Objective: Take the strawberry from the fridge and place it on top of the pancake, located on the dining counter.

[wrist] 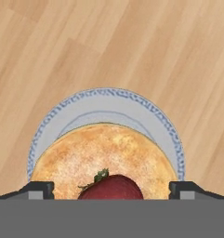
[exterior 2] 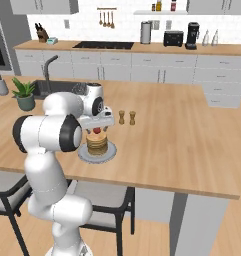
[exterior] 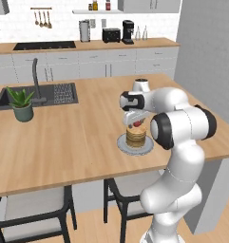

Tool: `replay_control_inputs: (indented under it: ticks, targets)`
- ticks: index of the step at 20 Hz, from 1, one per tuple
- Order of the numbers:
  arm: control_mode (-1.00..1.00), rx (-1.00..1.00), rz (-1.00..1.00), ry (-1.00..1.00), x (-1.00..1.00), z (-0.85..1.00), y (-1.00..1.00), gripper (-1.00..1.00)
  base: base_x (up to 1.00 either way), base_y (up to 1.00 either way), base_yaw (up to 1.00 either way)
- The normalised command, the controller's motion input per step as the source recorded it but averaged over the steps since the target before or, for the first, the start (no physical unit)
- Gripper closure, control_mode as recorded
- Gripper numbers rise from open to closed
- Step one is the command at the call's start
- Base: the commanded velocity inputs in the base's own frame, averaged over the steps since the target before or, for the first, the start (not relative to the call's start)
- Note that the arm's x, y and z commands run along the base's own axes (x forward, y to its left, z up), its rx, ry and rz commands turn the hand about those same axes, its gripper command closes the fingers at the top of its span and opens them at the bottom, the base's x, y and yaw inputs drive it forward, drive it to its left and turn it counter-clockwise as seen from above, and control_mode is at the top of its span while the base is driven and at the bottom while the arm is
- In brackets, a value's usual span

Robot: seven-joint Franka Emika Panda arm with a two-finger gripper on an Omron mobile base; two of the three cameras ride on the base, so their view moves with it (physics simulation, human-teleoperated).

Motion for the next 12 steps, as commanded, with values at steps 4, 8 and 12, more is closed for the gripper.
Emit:
replay_control_inputs:
  ticks: [4,8,12]
  targets:
    - [-1.0,-0.01,0.0,-0.04,0.0,0.27,0.07,-1.0,0.0,0.0,0.0]
    - [-1.0,-0.03,0.0,-0.04,-0.03,0.34,0.1,-1.0,0.0,0.0,0.0]
    - [-1.0,-0.02,0.0,-0.04,-0.22,0.33,0.01,-1.0,0.0,0.0,0.0]
